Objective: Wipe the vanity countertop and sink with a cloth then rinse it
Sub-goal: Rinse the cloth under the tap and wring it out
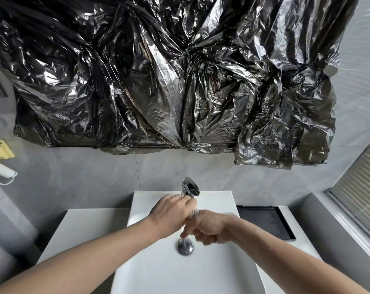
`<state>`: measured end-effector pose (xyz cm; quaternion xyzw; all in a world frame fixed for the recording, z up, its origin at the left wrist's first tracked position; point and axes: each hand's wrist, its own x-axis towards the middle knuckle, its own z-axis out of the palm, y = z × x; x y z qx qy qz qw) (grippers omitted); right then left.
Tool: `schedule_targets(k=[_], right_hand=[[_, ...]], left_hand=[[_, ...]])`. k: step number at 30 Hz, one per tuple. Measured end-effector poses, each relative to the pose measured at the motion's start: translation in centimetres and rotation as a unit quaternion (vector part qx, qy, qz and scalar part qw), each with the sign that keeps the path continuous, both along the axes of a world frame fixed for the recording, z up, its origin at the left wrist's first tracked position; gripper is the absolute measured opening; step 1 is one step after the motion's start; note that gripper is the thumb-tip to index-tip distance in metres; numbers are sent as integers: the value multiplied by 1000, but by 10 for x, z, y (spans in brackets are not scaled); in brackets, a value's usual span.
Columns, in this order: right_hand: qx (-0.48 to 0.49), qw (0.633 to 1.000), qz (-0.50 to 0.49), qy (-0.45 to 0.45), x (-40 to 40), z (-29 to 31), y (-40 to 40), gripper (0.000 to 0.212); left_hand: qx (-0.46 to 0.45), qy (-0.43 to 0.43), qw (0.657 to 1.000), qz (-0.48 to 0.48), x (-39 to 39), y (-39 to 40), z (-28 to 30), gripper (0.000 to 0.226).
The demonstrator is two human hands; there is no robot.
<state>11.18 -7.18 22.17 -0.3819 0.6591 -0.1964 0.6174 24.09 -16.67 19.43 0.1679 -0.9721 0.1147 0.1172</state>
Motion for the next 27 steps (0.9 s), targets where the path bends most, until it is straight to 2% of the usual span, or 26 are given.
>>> schedule_targets(k=[1, 3, 5, 7, 9, 10, 12, 14, 17, 19, 21, 23, 25, 27], right_hand=[[-8, 999, -9, 49, 3, -2, -2, 53], [-41, 977, 10, 207, 6, -6, -6, 42], [-93, 922, 76, 368, 7, -9, -8, 32], [-136, 877, 94, 452, 3, -15, -8, 24], [-155, 847, 94, 500, 0, -20, -7, 19], [-161, 833, 95, 521, -1, -23, -6, 24], [-173, 807, 110, 554, -2, -27, -4, 34], [-191, 782, 133, 578, -4, -30, -1, 35], [-215, 762, 158, 590, -6, -37, 1, 31], [-228, 762, 158, 585, -5, -39, 2, 30], [-225, 788, 133, 557, -5, -38, 2, 30], [-201, 838, 81, 500, -8, -37, 0, 27], [-169, 880, 33, 443, -12, -33, -2, 18], [-126, 916, -3, 380, -17, -26, -3, 23]], left_hand=[[-4, -28, 999, 19, -4, -2, 2, 36], [25, -91, 994, 52, -10, -1, 10, 21], [73, -138, 983, 93, -19, 1, 11, 17], [113, -140, 975, 128, -26, 4, 10, 12], [180, -133, 960, 166, -31, 7, 7, 9], [230, -135, 945, 190, -32, 8, 6, 9], [329, -152, 902, 235, -35, 9, 2, 12], [402, -187, 862, 248, -36, 8, 0, 11], [494, -237, 802, 238, -33, 5, 2, 17], [525, -241, 782, 233, -29, 6, 5, 21], [507, -207, 803, 236, -26, 8, 6, 12], [429, -137, 860, 238, -20, 12, 5, 6], [342, -41, 914, 215, -11, 16, 4, 22], [293, 47, 944, 146, 3, 19, 3, 53]])
